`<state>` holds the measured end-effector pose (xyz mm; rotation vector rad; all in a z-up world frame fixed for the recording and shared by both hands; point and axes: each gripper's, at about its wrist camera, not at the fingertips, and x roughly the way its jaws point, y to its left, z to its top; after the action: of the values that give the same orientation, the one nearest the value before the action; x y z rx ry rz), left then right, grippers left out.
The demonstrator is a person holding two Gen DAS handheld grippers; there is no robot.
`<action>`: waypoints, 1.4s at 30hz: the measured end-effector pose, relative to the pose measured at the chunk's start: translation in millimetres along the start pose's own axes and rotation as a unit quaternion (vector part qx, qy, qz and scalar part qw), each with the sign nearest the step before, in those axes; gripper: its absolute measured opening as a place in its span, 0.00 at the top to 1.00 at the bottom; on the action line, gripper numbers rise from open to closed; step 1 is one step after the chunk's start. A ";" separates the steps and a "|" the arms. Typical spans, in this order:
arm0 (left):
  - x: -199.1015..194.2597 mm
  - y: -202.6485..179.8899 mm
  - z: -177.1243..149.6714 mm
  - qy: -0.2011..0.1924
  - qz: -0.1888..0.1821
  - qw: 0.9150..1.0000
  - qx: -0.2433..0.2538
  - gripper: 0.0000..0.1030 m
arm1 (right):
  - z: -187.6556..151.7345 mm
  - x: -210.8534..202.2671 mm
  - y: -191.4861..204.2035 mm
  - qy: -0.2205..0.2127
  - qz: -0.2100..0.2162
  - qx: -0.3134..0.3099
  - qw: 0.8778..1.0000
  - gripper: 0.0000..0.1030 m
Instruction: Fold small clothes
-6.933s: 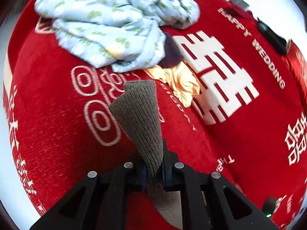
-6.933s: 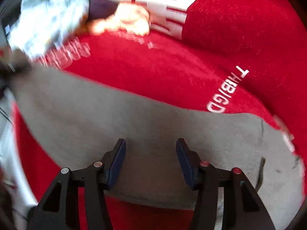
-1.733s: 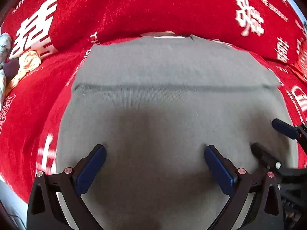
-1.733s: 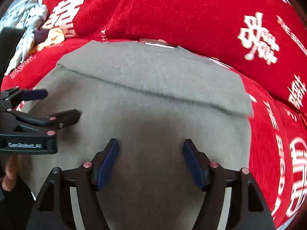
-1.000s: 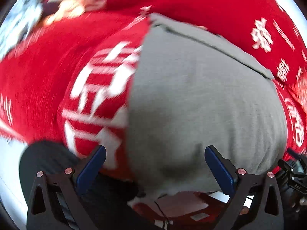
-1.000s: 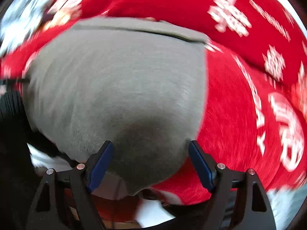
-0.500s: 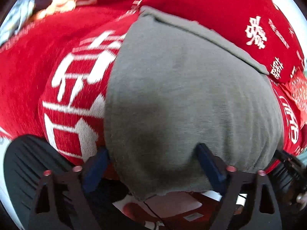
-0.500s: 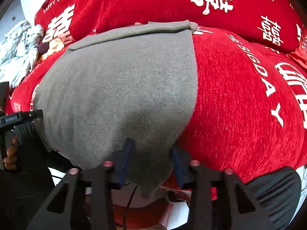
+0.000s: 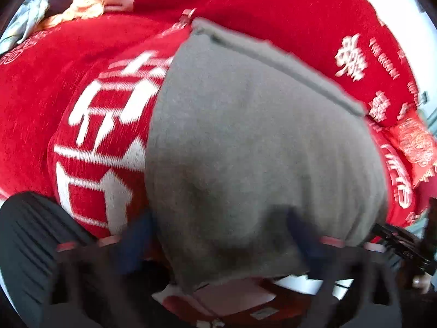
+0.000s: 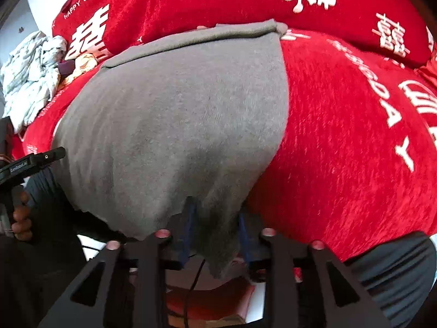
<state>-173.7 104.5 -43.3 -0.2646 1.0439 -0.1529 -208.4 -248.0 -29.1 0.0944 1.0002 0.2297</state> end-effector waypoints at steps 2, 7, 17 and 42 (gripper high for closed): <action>7.9 1.4 0.5 0.019 0.013 1.000 -0.005 0.01 | -0.1 2.4 4.9 0.002 -0.013 -0.013 1.000 0.60; -0.5 2.6 2.5 0.000 0.015 1.000 -0.012 0.21 | 1.4 6.5 14.8 0.000 -0.033 -0.027 0.999 0.66; -30.2 -18.4 2.4 -0.021 -0.002 0.999 0.039 0.88 | 7.9 -14.6 -10.0 -0.030 0.072 0.030 0.997 0.90; -19.4 -6.8 111.7 -0.087 -0.075 0.993 -0.032 0.02 | 134.2 11.5 -37.9 -0.089 0.131 0.078 0.984 0.66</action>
<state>-86.3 118.9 27.9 -0.4079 0.8557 -0.2291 -83.8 -278.6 26.7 0.3846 0.8243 0.3772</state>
